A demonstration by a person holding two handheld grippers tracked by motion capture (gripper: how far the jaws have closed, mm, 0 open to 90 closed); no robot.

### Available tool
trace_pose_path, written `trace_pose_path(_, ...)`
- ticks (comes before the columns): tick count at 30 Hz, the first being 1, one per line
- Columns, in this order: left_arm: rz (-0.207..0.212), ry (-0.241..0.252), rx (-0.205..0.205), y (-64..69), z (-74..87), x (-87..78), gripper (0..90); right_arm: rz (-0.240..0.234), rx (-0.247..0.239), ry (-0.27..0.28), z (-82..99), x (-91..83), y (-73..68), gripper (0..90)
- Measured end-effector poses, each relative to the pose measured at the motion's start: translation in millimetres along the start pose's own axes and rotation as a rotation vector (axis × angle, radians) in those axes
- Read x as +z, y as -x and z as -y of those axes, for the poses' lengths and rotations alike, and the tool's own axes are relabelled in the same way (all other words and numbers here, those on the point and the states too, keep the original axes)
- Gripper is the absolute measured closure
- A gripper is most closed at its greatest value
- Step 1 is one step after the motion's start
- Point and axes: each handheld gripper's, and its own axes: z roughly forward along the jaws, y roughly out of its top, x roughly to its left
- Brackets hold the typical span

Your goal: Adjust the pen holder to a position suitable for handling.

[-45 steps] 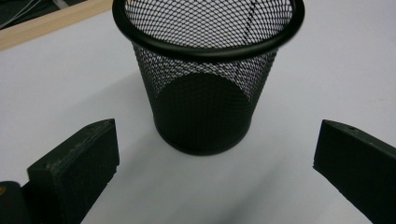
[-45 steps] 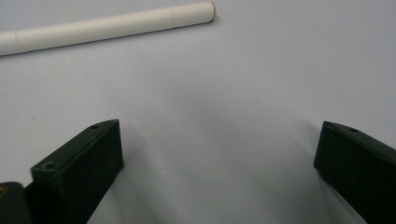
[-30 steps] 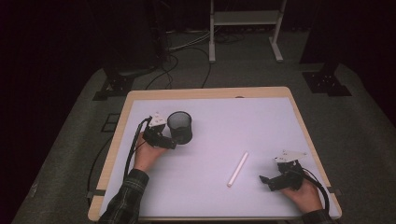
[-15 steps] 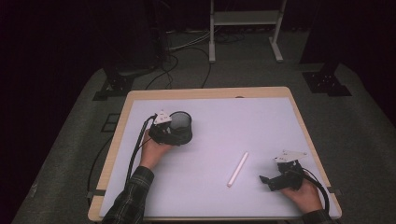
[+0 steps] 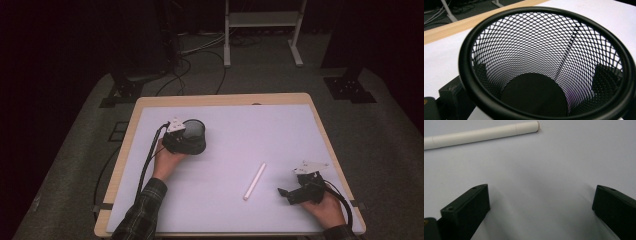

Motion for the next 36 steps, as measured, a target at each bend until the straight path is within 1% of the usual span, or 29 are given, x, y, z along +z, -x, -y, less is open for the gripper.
trace_pose_path(1,0.0,0.0,0.0,0.0,0.0,0.0,2.2,0.0,0.0,0.0,0.0,0.0,0.0,0.2)
trace_pose_path(4,-0.007,0.0,0.001,-0.2,-0.3,-0.9,3.7,0.0,0.0,0.0,0.0,0.0,0.0,0.2)
trace_pose_path(5,-0.007,0.0,0.001,-0.4,-0.2,-0.9,6.3,0.0,0.0,0.0,0.0,0.0,0.0,0.2)
trace_pose_path(7,-0.007,0.002,0.001,-0.6,0.1,-0.5,6.4,0.0,0.0,0.0,0.0,0.0,0.0,0.2)
trace_pose_path(8,-0.008,0.002,0.007,-0.6,0.3,-0.7,9.1,0.0,0.0,0.0,0.0,0.0,0.0,0.2)
trace_pose_path(16,-0.01,0.006,0.014,-0.2,0.3,-0.5,9.4,0.0,0.0,0.0,0.0,0.0,0.0,0.2)
trace_pose_path(19,-0.011,0.001,0.025,0.1,-0.2,-1.0,9.5,0.0,0.0,0.0,0.0,0.0,0.0,0.2)
trace_pose_path(23,-0.01,0.001,0.025,1.1,-1.0,-2.4,9.5,0.0,0.0,0.0,0.0,0.0,0.0,0.2)
trace_pose_path(29,-0.001,0.018,0.018,2.5,-3.9,-8.9,9.6,0.0,0.0,0.0,0.0,0.0,0.0,0.2)
trace_pose_path(32,0.0,0.016,0.025,4.1,-5.4,-12.8,9.6,0.0,0.0,0.0,0.0,0.0,0.0,0.2)
trace_pose_path(36,0.012,0.015,0.028,7.6,-7.4,-16.6,9.6,0.0,-0.001,0.0,0.0,0.0,0.0,0.2)
